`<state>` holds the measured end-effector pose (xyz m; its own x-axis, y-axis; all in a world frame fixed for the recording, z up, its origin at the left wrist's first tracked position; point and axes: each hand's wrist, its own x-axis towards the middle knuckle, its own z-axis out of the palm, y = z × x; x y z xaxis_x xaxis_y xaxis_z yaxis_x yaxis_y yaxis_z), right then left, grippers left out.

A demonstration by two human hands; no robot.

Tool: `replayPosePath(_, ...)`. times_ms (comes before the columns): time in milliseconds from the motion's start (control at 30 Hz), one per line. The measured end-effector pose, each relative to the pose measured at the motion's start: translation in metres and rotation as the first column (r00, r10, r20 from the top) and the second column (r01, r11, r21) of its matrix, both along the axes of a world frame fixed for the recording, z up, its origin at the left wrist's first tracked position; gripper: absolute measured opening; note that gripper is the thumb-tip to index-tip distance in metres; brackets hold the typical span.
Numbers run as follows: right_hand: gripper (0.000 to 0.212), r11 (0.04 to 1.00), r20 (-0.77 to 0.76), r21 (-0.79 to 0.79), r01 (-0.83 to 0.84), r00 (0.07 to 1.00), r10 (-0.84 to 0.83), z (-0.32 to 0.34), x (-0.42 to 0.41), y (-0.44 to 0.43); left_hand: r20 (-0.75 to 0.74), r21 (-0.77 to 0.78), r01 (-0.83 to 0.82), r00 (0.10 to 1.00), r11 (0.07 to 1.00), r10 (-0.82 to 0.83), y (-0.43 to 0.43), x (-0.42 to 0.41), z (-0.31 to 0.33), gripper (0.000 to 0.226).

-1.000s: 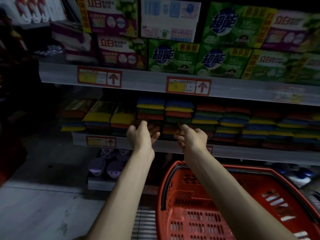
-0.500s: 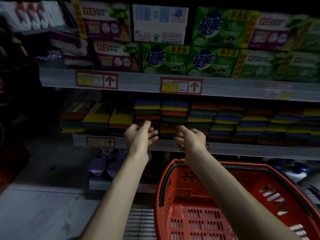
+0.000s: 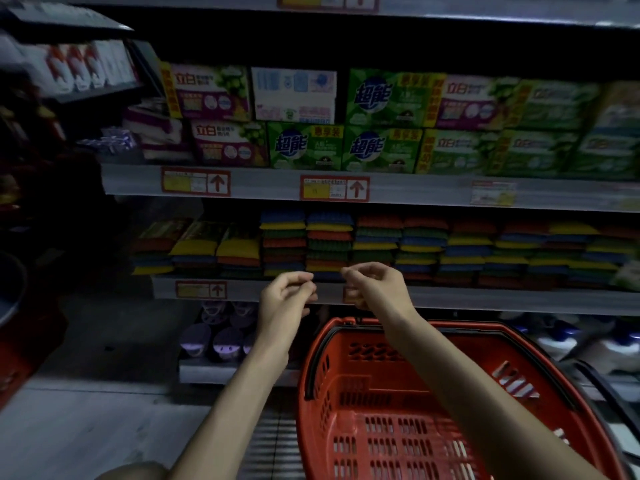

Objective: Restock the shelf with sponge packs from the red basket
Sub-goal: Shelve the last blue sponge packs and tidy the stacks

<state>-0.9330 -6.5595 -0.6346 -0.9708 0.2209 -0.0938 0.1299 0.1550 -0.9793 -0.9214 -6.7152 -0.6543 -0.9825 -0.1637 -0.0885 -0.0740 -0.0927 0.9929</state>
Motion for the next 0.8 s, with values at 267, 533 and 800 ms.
replayPosePath(267,0.050,0.808,-0.158,0.588,-0.029,0.976,0.150,0.025,0.053,0.030,-0.194,-0.726,0.016,0.954,0.688,-0.227,0.000,0.050,0.016,0.040)
replayPosePath(533,0.087,0.585,0.023,0.791,-0.180,0.964,0.264,0.055,0.112,0.072,-0.079,-0.979,-0.016,0.951,0.205,-0.300,-0.002,0.087,0.045,0.068)
replayPosePath(800,0.100,0.329,0.077,0.929,-0.171,0.957,0.280,0.071,0.155,0.103,0.062,-0.994,0.091,0.923,0.058,-0.379,0.009,0.126,0.068,0.082)
